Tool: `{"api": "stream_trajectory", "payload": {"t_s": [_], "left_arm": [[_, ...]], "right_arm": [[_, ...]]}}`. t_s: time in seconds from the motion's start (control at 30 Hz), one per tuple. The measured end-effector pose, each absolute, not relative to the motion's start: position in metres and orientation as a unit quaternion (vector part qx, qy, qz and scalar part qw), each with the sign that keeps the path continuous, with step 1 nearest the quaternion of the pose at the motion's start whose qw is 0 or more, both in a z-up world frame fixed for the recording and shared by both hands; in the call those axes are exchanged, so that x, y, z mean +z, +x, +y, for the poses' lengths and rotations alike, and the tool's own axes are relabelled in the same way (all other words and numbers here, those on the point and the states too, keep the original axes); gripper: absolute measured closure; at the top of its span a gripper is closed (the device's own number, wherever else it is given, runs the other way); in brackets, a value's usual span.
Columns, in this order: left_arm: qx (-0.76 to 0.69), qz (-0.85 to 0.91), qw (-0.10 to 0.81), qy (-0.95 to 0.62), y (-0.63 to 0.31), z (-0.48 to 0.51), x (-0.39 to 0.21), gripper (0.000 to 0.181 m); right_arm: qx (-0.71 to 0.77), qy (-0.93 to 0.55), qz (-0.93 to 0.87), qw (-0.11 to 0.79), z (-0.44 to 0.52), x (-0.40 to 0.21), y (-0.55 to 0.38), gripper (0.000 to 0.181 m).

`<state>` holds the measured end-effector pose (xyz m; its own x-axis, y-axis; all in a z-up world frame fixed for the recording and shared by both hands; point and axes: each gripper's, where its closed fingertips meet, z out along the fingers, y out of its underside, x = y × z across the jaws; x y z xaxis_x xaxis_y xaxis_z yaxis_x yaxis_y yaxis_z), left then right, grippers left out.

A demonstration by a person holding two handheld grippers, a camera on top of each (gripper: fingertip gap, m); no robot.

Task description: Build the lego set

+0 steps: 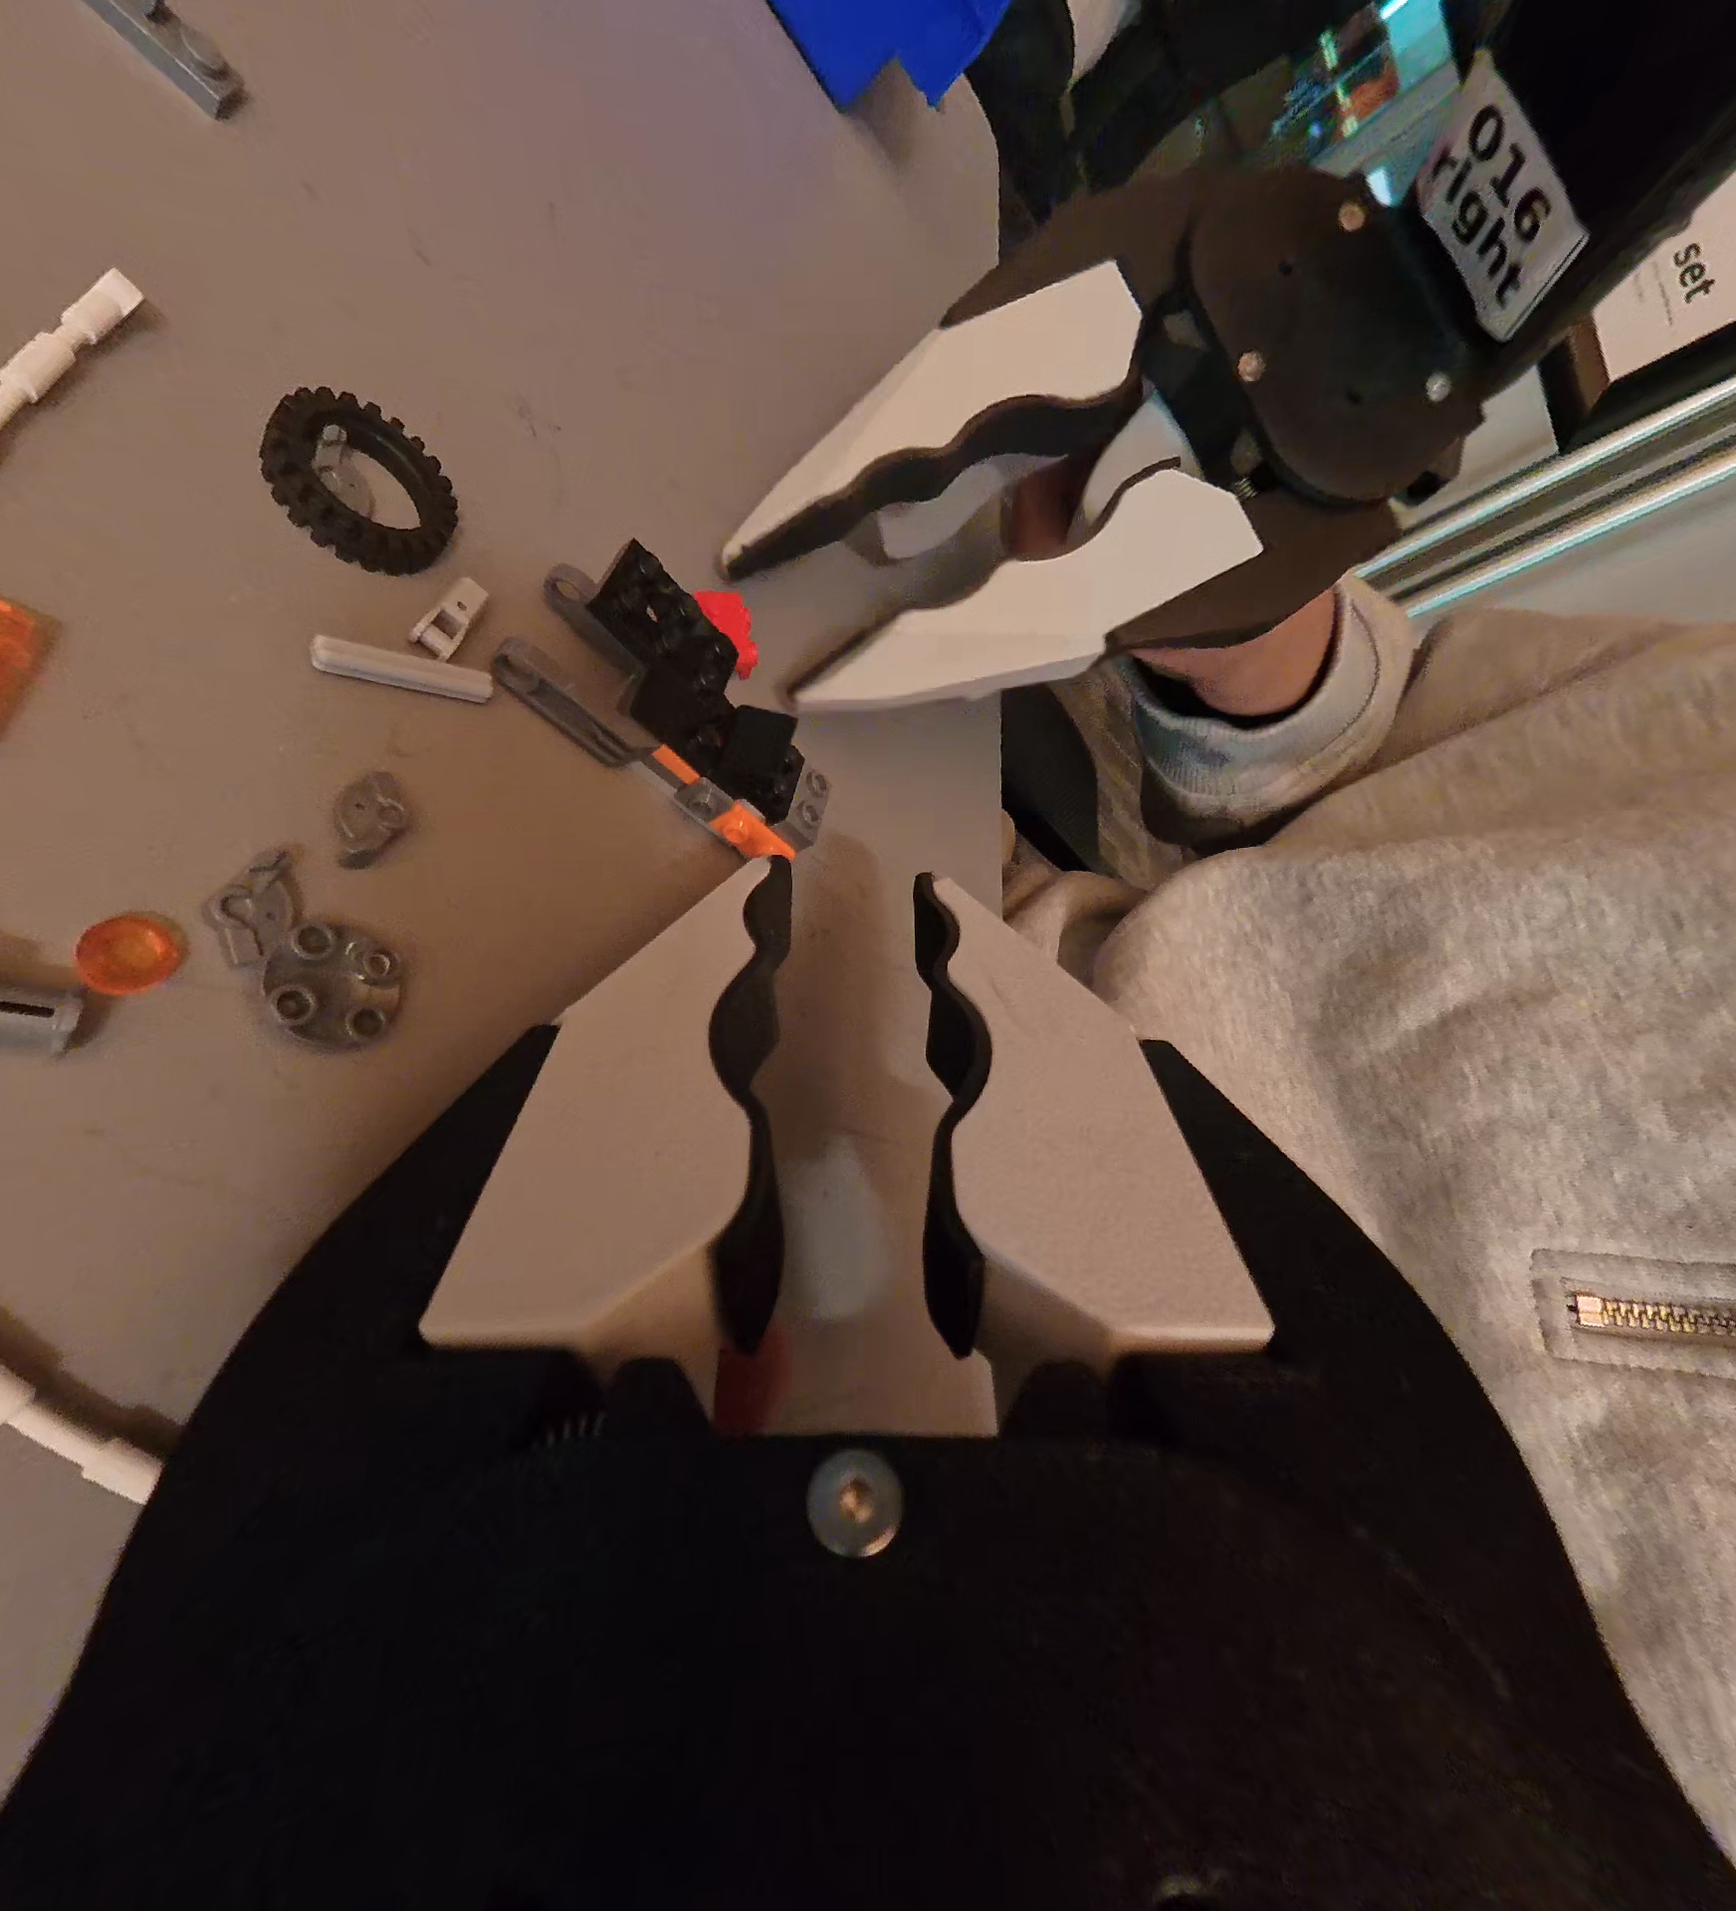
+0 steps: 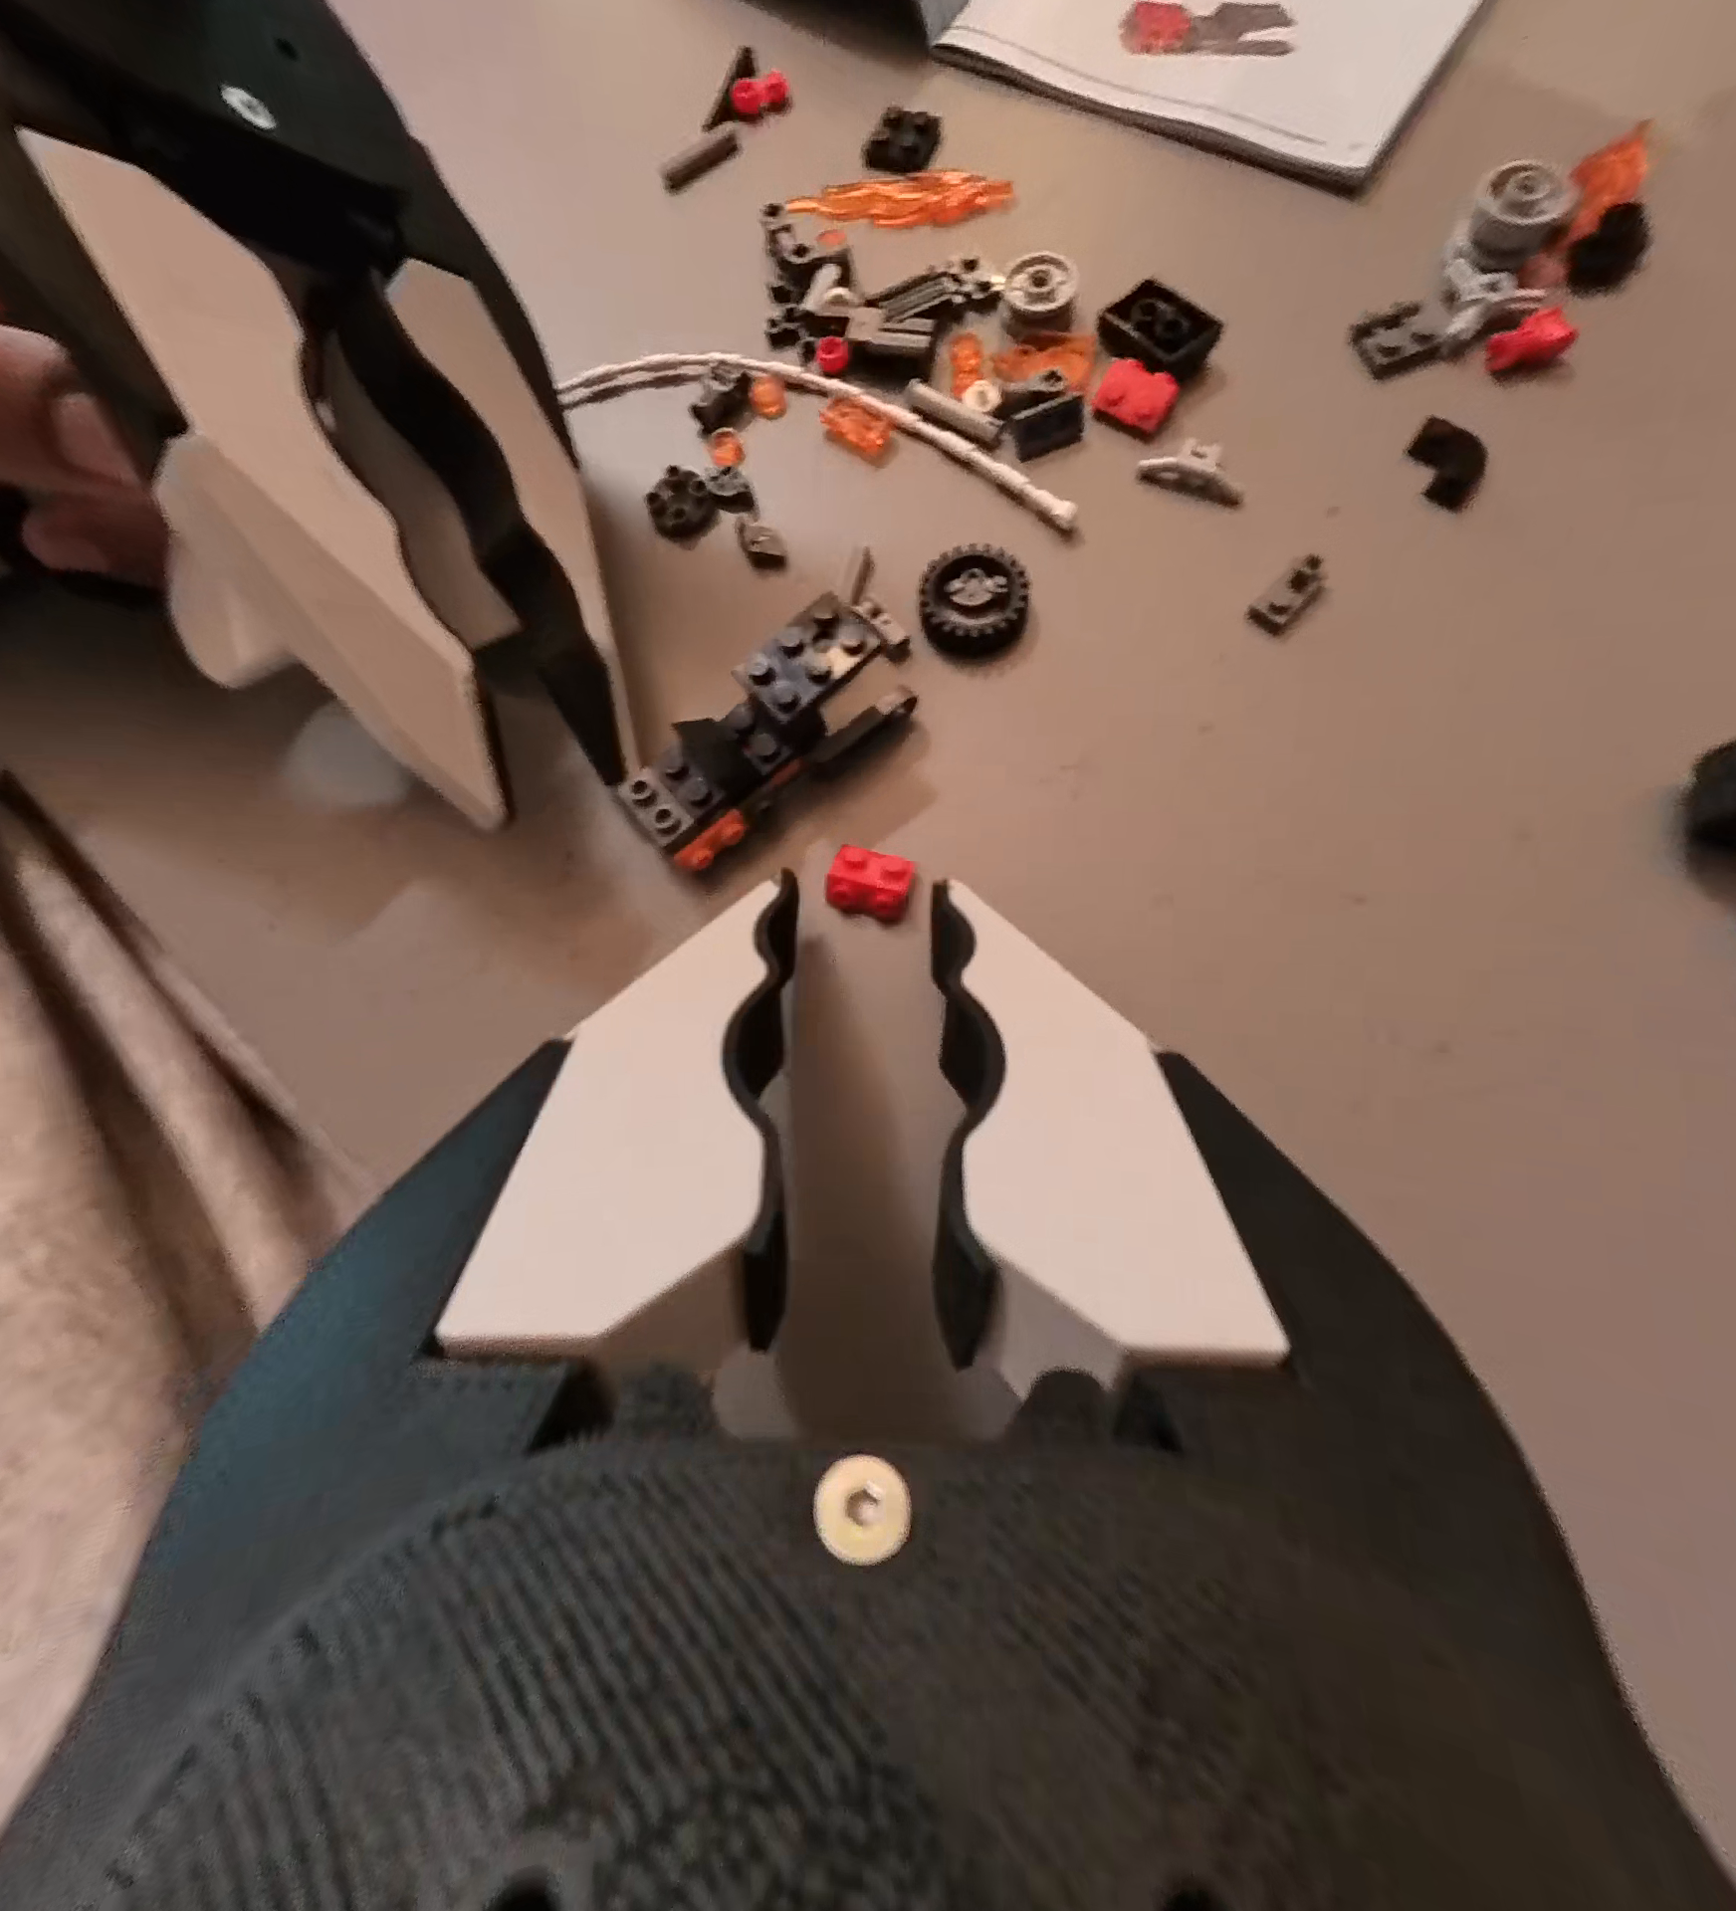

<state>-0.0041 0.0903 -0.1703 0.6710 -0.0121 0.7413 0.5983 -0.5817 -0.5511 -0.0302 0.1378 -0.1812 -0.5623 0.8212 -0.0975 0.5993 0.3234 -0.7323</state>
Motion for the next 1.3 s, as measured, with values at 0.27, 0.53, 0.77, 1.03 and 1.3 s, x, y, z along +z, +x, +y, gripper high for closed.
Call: {"api": "stream_trajectory", "payload": {"t_s": [0.27, 0.53, 0.77, 1.03, 1.3], "left_arm": [[-0.362, -0.18, 0.42, -0.812, -0.004, 0.09, -0.171, 0.159], [-0.365, -0.181, 0.42, -0.811, -0.004, 0.09, -0.17, 0.159], [-0.365, -0.181, 0.42, -0.811, -0.004, 0.09, -0.17, 0.159], [-0.367, -0.188, 0.421, -0.808, -0.006, 0.091, -0.17, 0.159], [-0.395, -0.225, 0.41, -0.791, -0.01, 0.094, -0.17, 0.158]], "right_arm": [[0.345, -0.427, -0.816, 0.181, 0.141, -0.186, -0.037, 0.167], [0.356, -0.401, -0.826, 0.172, 0.141, -0.18, -0.034, 0.167], [0.446, -0.218, -0.855, 0.151, 0.104, -0.157, -0.014, 0.167], [0.491, -0.14, -0.856, 0.08, 0.103, -0.156, -0.011, 0.167], [0.456, -0.095, -0.882, 0.075, 0.103, -0.17, -0.017, 0.167]]}}
